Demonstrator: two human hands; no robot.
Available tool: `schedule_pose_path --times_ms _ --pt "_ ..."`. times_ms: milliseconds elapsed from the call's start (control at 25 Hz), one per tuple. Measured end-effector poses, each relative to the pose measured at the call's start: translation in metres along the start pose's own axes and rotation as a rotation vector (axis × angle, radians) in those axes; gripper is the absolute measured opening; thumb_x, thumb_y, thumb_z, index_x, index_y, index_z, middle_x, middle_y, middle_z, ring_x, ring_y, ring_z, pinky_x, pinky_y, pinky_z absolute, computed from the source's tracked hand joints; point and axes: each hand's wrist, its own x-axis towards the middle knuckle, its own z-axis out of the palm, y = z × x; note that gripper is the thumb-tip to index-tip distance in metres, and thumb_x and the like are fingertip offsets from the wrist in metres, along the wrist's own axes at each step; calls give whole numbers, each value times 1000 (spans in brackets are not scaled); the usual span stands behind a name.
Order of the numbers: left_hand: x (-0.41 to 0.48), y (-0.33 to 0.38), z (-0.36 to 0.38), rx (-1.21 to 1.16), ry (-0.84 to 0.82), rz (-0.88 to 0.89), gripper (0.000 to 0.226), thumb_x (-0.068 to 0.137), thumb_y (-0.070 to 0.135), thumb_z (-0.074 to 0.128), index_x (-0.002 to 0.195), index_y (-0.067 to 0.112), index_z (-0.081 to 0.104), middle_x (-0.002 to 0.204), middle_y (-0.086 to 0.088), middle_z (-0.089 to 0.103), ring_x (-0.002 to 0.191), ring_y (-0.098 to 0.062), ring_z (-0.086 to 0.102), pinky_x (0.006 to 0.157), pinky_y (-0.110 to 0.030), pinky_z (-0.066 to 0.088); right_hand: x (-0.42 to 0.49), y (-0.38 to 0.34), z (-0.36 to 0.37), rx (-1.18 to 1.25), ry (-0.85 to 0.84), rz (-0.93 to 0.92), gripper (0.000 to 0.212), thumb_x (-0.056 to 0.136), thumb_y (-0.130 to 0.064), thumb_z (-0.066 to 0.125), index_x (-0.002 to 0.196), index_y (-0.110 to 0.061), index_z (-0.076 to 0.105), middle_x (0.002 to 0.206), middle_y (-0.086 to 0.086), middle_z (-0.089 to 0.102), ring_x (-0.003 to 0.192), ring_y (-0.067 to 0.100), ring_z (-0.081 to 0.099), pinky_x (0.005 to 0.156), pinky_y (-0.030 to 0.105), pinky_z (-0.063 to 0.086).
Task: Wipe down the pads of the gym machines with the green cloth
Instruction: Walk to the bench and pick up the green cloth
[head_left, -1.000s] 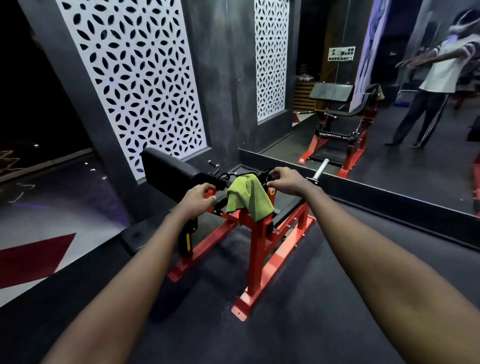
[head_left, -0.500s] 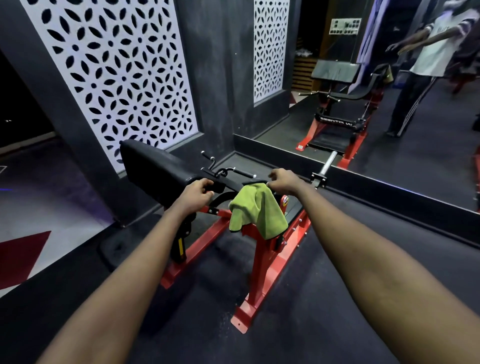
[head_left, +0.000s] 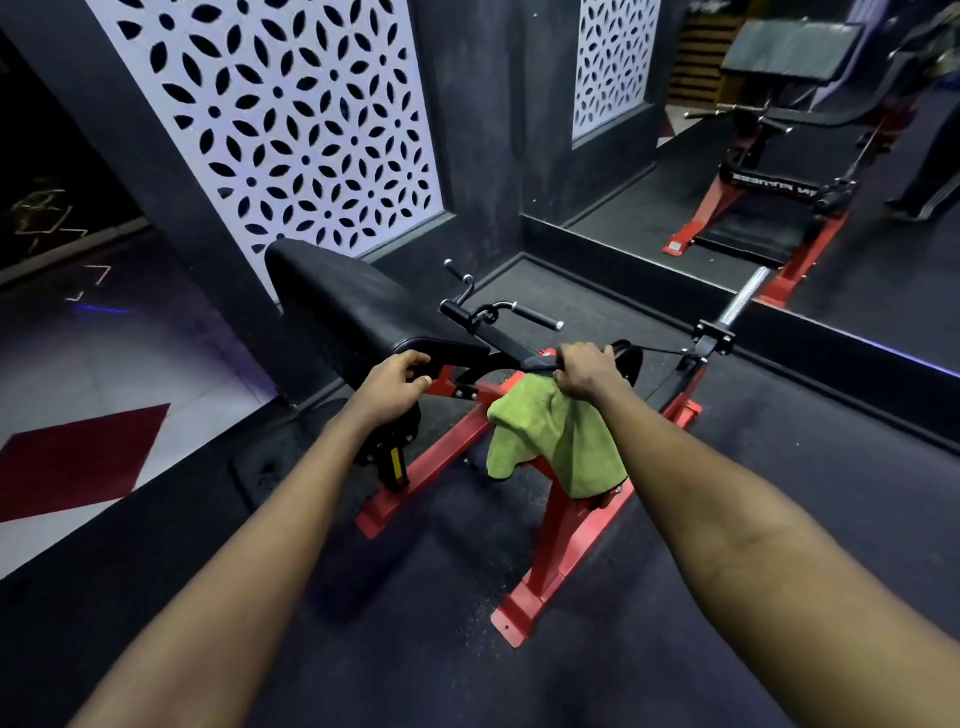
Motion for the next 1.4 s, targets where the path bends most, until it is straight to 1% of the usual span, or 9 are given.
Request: schedule_pose_path --times_ms 160,240,520,720,880,1000,1080,1240,1400 --pt "11 -12 3 -9 -5 -56 39 96 23 61 135 20 59 132 -3 64 123 -19 59 97 -24 40 4 -8 -4 335 56 19 9 101 -24 47 106 -17 50 121 21 65 114 38 60 91 44 38" --pt "14 -16 4 -24 -6 -82 38 97 25 61 134 20 59 131 -2 64 122 -18 59 97 -23 40 9 -25 -22 531 67 41 16 105 -27 45 107 -12 51 124 25 63 112 38 59 78 37 36" --pt "10 -26 3 -31 1 -172 35 101 30 54 132 16 60 133 -6 63 125 -22 57 101 -29 41 15 -108 -86 627 50 -98 40 110 -29 33 126 1 55 140 27 55 130 37 51 97 36 38" --pt "-22 -19 13 -442 -100 -497 61 108 51 20 133 6 52 99 -14 62 75 -23 57 52 -22 46 9 -140 -142 1091 75 -62 29 102 -27 43 82 -14 60 79 2 58 76 17 55 76 34 42" --pt "-24 -14 17 -1183 -165 -601 88 96 75 13 133 12 63 133 -16 63 122 -38 60 94 -40 51 -17 -145 -176 1601 -145 -31 33 107 -19 46 80 -13 64 67 3 64 59 15 64 58 28 56" --pt "-19 -20 9 -1475 -173 -594 56 84 57 54 118 16 69 123 -11 68 115 -32 63 109 -52 43 -18 -135 -186 1767 -91 28 36 105 -14 43 79 -9 67 70 8 67 66 21 66 60 32 60" --pt "-31 -15 -8 -1478 -189 -501 42 73 32 53 105 11 71 108 -13 70 102 -33 65 104 -45 48 -18 -121 -187 1846 -56 68 35 99 -14 43 73 -7 65 70 10 66 69 26 63 67 34 58" --pt "-40 -18 -35 -1339 -244 -376 36 72 -2 36 69 -4 72 70 -16 70 60 -23 70 61 -25 58 -23 -98 -173 1674 -75 116 6 66 -3 59 71 -8 60 64 6 52 53 17 51 56 28 43" --pt "-31 -39 -44 -1126 -158 -232 21 97 -1 49 107 4 67 91 -10 76 79 -20 73 73 -30 61 -18 -87 -145 1044 254 29 32 92 1 55 116 -14 71 97 7 68 86 21 63 72 27 50"
